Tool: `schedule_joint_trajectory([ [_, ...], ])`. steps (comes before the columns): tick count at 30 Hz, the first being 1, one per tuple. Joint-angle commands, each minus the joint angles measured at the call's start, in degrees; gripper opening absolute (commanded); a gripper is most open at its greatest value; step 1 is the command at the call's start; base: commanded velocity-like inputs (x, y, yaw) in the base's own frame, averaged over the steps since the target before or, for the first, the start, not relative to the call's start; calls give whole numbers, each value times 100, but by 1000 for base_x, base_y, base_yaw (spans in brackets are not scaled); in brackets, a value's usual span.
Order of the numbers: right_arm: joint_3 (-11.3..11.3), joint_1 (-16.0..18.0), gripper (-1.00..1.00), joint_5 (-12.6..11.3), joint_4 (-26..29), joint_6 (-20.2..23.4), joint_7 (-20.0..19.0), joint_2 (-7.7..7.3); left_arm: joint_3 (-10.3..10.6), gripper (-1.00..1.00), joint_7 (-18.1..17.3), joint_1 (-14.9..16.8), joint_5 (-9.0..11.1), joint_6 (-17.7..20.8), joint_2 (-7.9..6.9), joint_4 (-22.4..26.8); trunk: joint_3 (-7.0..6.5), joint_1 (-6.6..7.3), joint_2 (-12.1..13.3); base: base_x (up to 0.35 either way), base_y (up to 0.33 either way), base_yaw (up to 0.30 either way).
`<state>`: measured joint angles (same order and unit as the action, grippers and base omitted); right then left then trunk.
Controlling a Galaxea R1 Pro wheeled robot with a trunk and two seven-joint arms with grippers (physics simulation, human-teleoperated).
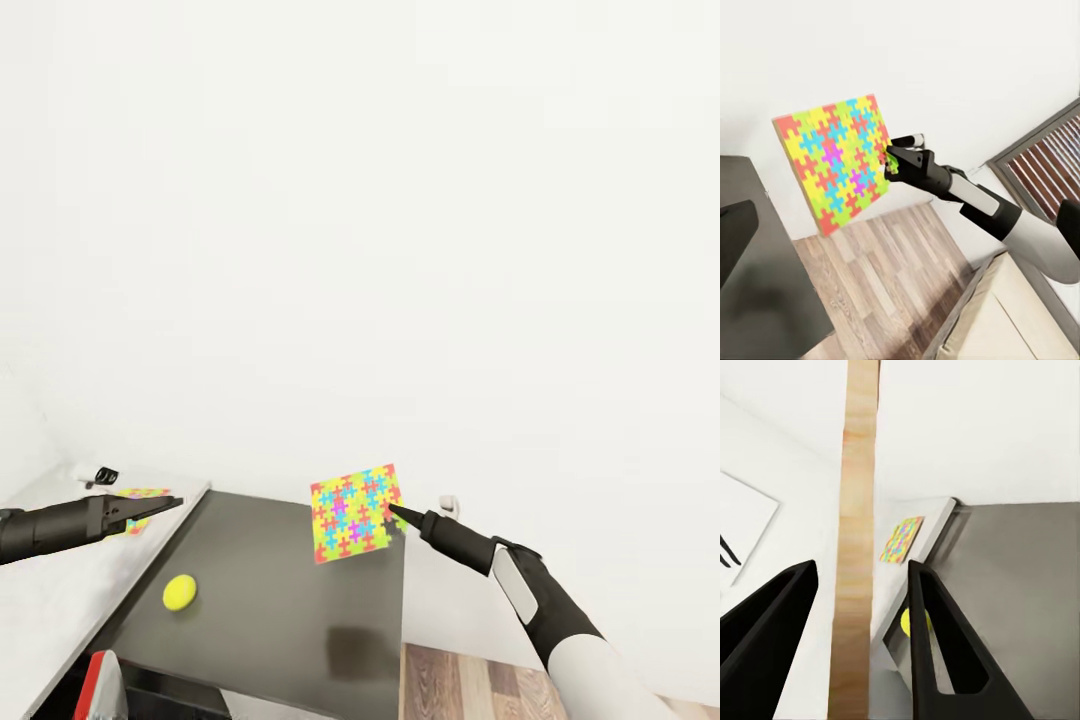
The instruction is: Put all the toys in the child's room - the three board games (two on the bed and one on the table), the two jigsaw puzzles on the table, and the tennis ball on the table - inside the toy box on the table in the child's room.
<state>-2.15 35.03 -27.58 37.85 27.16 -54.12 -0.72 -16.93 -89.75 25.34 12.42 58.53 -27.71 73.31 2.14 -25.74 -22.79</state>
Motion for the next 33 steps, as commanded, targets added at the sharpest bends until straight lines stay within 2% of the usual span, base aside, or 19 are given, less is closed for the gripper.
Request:
schedule_joint_trajectory([
  [1, -8, 4, -100, -39, 4, 112, -3, 9, -22, 100, -25, 7, -8, 61, -9, -4, 12, -4, -13, -14, -141, 275],
  [5, -39, 4, -100, -51, 42, 393, 8, 44, -234, 100, -25, 0, -59, 62, -21, -8, 10, -4, -13, -58, -220, 279],
  [9, -62, 4, -100, -62, 76, 477, 14, 51, -333, 100, -25, -2, -292, 62, -20, -9, 10, -4, -13, -37, -130, 281],
  [14, -69, 4, -100, -63, 81, 473, 20, 63, -352, 100, -25, -3, -361, 62, -16, -9, 12, -4, -13, -7, -25, 153],
  [27, -75, 4, -100, -64, 83, 429, -9, 48, -383, 100, -25, -3, -380, 62, -15, -9, 12, -4, -13, -1, -2, 13],
  [33, -58, 4, -100, -51, 83, 416, 1, 64, -385, 100, -25, -2, -381, 62, -15, -9, -3, -4, -13, 0, -69, 180],
])
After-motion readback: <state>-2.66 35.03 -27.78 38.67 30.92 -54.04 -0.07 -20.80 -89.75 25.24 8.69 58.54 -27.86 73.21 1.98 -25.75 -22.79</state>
